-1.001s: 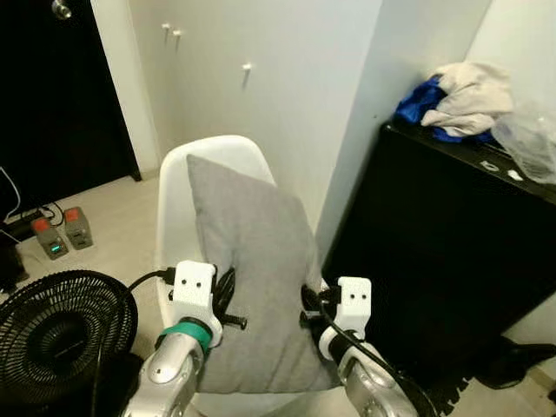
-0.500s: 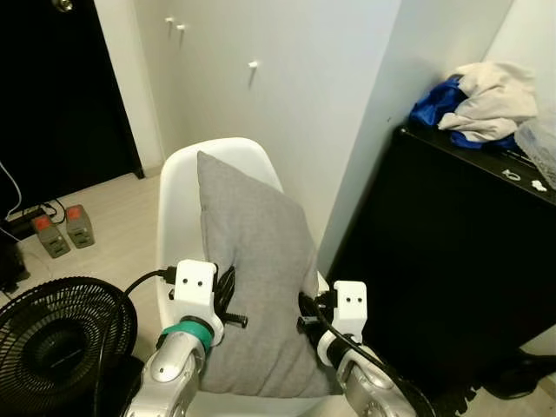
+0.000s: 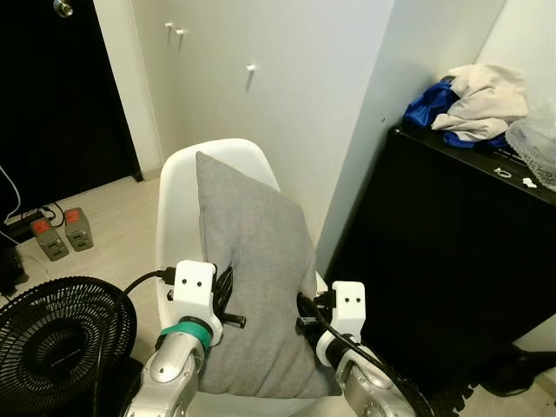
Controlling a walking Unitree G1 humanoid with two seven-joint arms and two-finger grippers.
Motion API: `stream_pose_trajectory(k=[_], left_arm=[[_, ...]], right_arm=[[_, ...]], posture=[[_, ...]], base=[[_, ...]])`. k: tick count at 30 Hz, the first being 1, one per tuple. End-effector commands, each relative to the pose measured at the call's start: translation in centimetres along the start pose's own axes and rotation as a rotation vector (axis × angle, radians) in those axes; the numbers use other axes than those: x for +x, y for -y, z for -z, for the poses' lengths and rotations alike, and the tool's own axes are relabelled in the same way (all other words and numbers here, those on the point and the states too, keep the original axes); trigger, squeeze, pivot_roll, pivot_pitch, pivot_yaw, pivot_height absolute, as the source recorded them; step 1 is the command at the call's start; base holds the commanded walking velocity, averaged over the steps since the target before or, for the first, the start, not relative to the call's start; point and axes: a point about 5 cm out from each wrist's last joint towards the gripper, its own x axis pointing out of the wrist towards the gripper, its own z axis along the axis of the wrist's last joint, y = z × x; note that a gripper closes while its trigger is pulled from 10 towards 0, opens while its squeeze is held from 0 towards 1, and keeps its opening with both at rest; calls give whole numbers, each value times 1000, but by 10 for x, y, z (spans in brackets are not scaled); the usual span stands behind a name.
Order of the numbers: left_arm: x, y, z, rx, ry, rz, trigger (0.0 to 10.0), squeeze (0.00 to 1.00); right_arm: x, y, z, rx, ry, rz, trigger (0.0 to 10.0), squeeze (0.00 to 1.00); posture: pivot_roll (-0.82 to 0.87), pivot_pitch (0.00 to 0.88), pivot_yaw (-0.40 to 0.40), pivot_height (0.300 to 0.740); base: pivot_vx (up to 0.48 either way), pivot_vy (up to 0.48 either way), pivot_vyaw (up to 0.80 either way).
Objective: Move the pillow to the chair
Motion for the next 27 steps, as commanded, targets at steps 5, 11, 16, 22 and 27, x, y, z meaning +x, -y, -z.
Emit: stream_pose_trajectory(k=[5, 11, 16, 22, 27], left_arm=[[1, 9, 0, 7, 6, 33, 10000, 0], [0, 9, 1, 9, 0, 35, 10000, 0], [0, 10, 2, 10, -3, 38, 10000, 0], [0, 10, 2, 11, -6, 38, 10000, 0], [-1, 9, 3, 14, -12, 37, 10000, 0]], right_arm=[[2, -12, 2, 0, -11, -57, 10000, 0], [1, -12, 3, 3, -13, -55, 10000, 0], [1, -12, 4, 6, -16, -54, 10000, 0], [1, -12, 4, 6, -18, -53, 10000, 0], [0, -11, 6, 6, -21, -51, 10000, 0]], posture=[[19, 77, 35, 685], [18, 79, 38, 665], [19, 80, 39, 650], [20, 82, 39, 640], [22, 87, 40, 620]], base=[[0, 0, 0], [0, 0, 0], [0, 0, 0], [0, 0, 0], [0, 0, 0]])
